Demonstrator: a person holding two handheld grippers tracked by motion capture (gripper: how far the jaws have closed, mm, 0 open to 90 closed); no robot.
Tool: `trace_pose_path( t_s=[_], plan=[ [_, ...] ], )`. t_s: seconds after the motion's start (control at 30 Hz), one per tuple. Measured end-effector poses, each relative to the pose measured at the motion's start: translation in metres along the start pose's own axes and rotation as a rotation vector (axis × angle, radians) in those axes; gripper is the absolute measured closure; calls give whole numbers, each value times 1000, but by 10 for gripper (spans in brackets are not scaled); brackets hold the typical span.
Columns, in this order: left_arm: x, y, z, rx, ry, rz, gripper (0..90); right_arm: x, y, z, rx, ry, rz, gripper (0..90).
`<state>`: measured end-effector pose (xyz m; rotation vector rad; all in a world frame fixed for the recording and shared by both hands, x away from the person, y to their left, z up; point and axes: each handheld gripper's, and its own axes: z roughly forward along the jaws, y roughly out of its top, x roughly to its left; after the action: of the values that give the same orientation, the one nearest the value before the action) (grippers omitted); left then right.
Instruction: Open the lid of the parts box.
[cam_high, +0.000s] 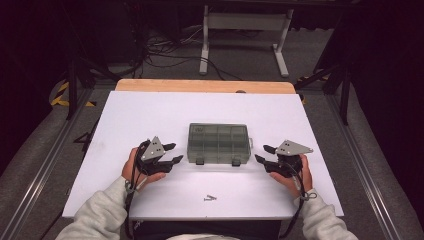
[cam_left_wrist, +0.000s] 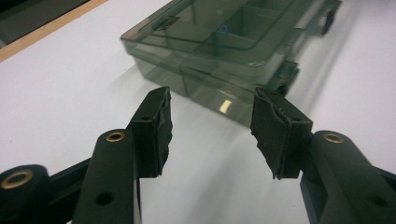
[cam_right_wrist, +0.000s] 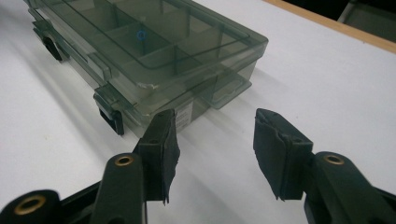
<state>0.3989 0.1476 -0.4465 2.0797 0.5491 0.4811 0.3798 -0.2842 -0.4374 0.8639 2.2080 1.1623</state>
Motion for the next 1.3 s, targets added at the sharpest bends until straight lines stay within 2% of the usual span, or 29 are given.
trace_pose_path(
  t_s=[0.03,0.1,0.3,0.5,0.7,0.87,1.07,1.3],
  plan=[
    [1,1,2,8,8,14,490,1,1,1,6,-2,-10,493],
    [0,1,4,13,14,19,481,3,2,5,24,-5,-37,471],
    [1,5,13,27,41,41,422,4,5,11,42,-21,-55,426],
    [3,7,16,13,38,24,371,6,8,13,37,-25,-71,401],
    [6,10,15,-12,58,10,330,7,11,12,18,-25,-78,403],
    [10,16,13,-42,76,8,311,6,17,10,-20,-45,-90,446],
    [13,20,13,-67,91,1,282,6,27,6,-69,-70,-128,560],
    [11,26,15,-60,78,41,284,6,36,6,-101,-80,-162,641]
  ],
)
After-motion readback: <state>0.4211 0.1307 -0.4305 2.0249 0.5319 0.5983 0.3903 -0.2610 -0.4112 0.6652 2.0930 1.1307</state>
